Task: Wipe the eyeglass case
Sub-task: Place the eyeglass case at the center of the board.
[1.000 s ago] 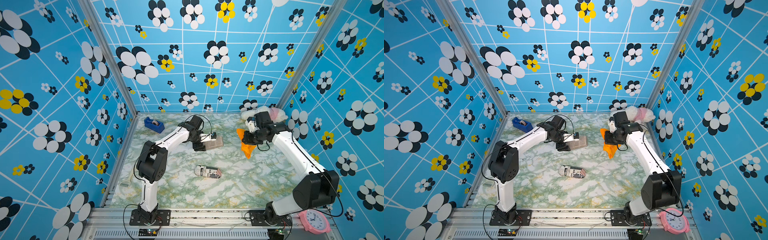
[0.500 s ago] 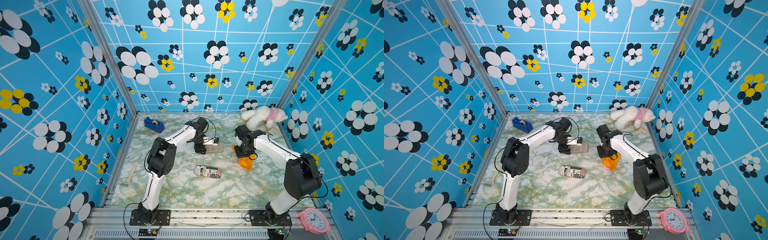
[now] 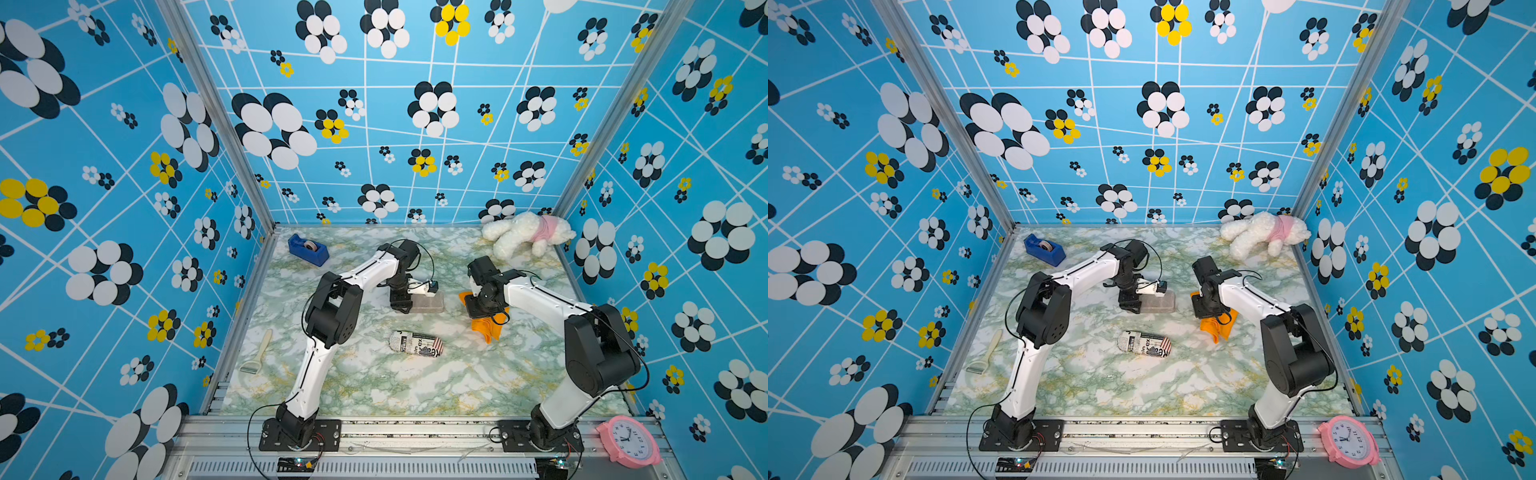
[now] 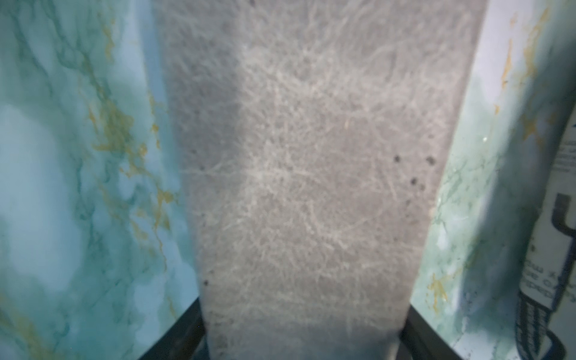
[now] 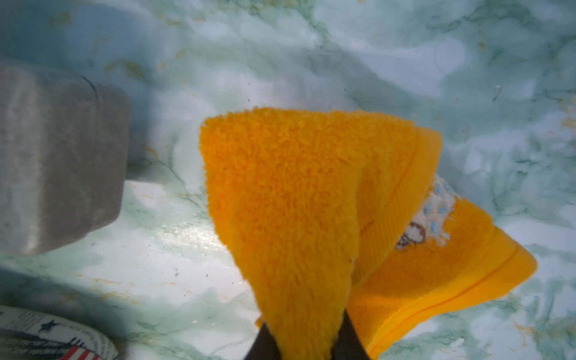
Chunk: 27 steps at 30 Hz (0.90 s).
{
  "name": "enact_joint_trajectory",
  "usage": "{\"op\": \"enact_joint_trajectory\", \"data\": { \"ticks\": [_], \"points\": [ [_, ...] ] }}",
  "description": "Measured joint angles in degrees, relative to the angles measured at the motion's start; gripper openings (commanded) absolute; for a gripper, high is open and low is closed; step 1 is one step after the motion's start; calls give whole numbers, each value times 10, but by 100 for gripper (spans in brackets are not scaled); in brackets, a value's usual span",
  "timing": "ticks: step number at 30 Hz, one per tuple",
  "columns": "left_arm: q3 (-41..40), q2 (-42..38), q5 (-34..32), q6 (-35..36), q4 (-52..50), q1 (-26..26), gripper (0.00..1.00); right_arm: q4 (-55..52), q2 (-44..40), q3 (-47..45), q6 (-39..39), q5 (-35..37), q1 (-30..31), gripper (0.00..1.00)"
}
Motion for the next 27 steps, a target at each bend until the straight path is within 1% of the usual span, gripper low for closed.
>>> {"op": "enact_joint_trajectory", "data": {
  "ticks": [1, 2, 4, 6, 9, 11, 13, 14, 15, 16, 17, 22, 25, 26, 27],
  "points": [
    [2, 2, 0, -2, 0, 0, 34, 6, 0, -3, 2, 0, 0, 31],
    [4, 3, -1, -3, -1, 0, 38, 13, 0, -6, 2, 0, 0, 32],
    [5, 4, -2, -8, -1, -1, 50, 26, -1, -15, 1, 0, 0, 35],
    [5, 4, -2, -12, -1, -2, 60, 36, -7, -24, 1, 0, 0, 49],
    [5, 4, -4, -21, 1, -3, 75, 43, -15, -28, 4, -3, 0, 63],
    [5, 4, -3, -28, 1, -3, 78, 47, -17, -28, 2, -7, 0, 63],
    [5, 4, 1, -34, 2, -4, 86, 55, -21, -31, 3, -13, 0, 64],
    [7, 4, 3, -38, 2, -4, 88, 56, -25, -33, 3, -16, 0, 70],
    [8, 4, 4, -41, 2, -5, 99, 56, -30, -34, 6, -19, 0, 79],
    [9, 4, 5, -45, 2, -6, 99, 56, -35, -35, 8, -22, 0, 84],
    [10, 4, 5, -49, 1, -7, 99, 56, -41, -35, 5, -26, 0, 85],
    [12, -1, 7, -56, 2, -10, 99, 60, -100, -38, 12, -35, 0, 86],
    [0, -25, 7, -66, 9, -9, 99, 59, -135, -39, 14, -37, 0, 88],
    [-21, -52, 13, -75, 23, -7, 99, 58, -150, -38, 16, -36, 0, 99],
    [-45, -79, 19, -83, 40, -4, 99, 57, -159, -38, 12, -34, 0, 100]
  ]
}}
